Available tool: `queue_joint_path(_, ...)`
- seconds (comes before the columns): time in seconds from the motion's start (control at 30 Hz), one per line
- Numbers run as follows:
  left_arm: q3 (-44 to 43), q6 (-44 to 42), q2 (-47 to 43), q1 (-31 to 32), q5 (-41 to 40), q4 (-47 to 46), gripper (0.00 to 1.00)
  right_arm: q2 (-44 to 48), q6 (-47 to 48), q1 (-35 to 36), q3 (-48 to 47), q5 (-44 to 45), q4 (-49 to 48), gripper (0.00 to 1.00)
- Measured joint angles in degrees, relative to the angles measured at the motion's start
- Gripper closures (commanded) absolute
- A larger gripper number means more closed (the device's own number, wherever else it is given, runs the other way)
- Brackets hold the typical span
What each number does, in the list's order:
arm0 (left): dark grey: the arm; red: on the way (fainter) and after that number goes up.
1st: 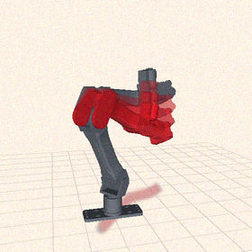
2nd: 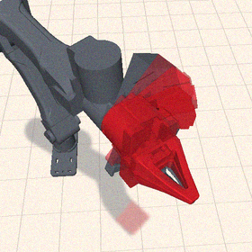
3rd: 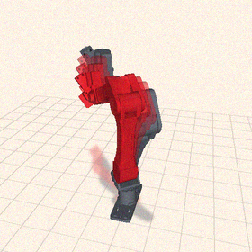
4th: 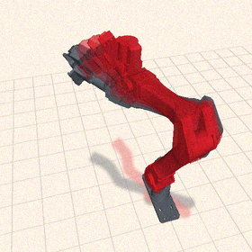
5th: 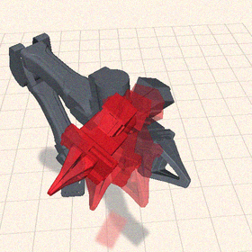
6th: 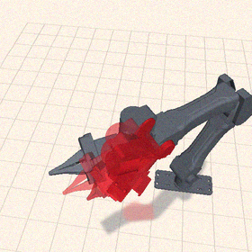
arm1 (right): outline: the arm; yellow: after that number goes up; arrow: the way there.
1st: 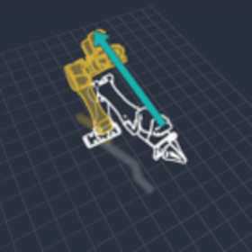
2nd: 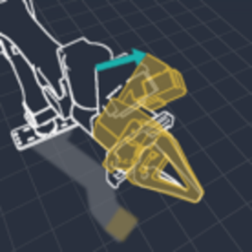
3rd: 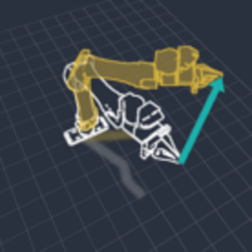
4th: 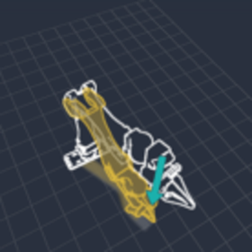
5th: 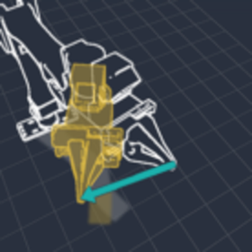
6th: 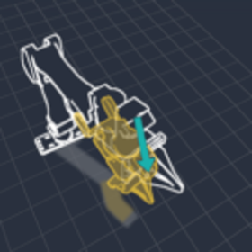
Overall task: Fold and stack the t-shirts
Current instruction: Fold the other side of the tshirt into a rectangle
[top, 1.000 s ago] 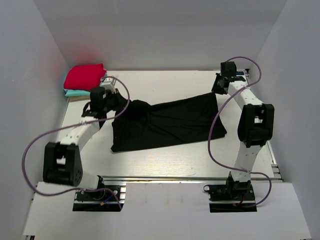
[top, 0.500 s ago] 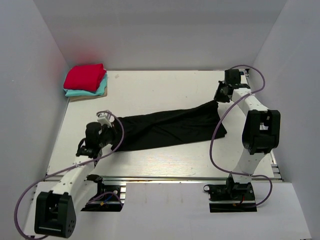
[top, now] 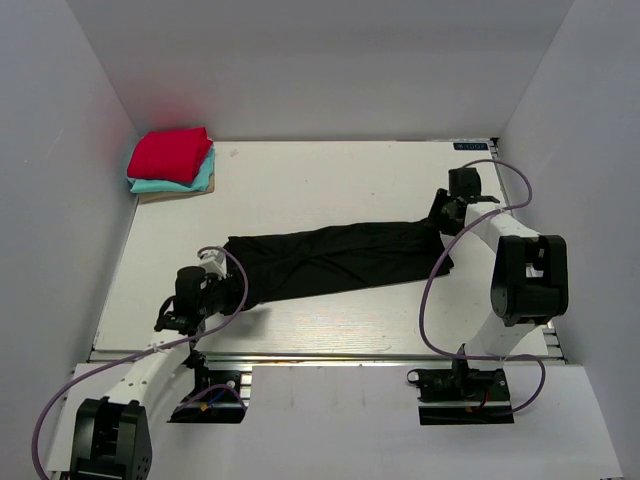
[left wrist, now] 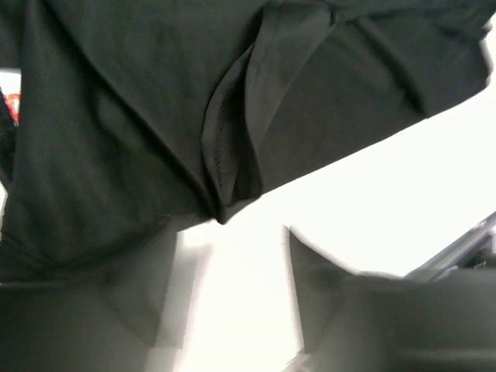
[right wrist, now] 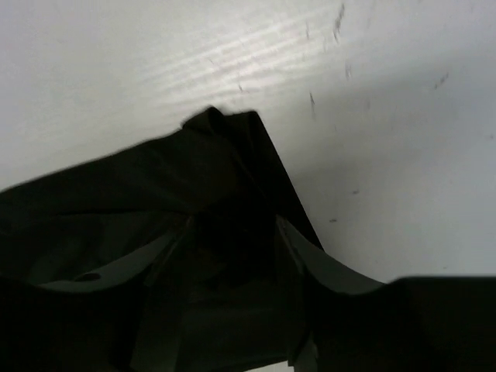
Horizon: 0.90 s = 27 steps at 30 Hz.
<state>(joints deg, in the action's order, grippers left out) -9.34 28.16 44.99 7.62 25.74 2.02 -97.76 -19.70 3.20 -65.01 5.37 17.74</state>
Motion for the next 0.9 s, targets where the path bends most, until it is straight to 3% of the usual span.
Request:
queue_joint_path(0.03, 0.0, -0.3, -0.3, 0.0, 0.0, 0.7, 0.08, 0.0, -0.3, 0.0, 1.1, 0.7, -0.1, 0.41)
queue_joint_path(0.07, -0.1, -0.2, -0.8, 0.0, -0.2, 2.0, 0.0, 0.0, -0.6, 0.0, 2.0, 1.2, 0.0, 0.33)
queue_joint_path(0.17, -1.6, -0.1, -2.5, 0.0, -1.2, 6.0, 0.0, 0.0, -1.5, -0.1, 3.1, 3.4, 0.9, 0.18)
queue_joint_path(0.33, -5.2, 1.3, -5.1, 0.0, -3.1, 8.5, 0.0, 2.8, -2.6, -0.1, 3.1, 6.7, 2.1, 0.1)
queue_joint_path(0.47, -8.9, 1.8, -4.5, 0.0, -4.4, 9.4, 0.0, 7.8, -2.5, -0.1, 2.7, 6.5, 2.7, 0.1)
queue_joint_path(0.6, -14.1, 1.3, 1.3, 0.0, -5.4, 8.2, 0.0, 10.6, -0.5, 0.3, 2.2, -2.0, 0.9, 0.1)
queue_joint_path(0.73, -16.9, 1.3, 10.9, 0.0, -3.8, 2.5, 0.0, 9.5, 3.1, 3.3, 2.2, -11.0, -2.9, 0.1)
queue_joint_path(0.9, -19.8, 1.7, 27.1, 0.2, 0.1, -3.4, 0.0, 4.3, 6.1, 7.2, 1.7, -15.0, -4.3, 0.12)
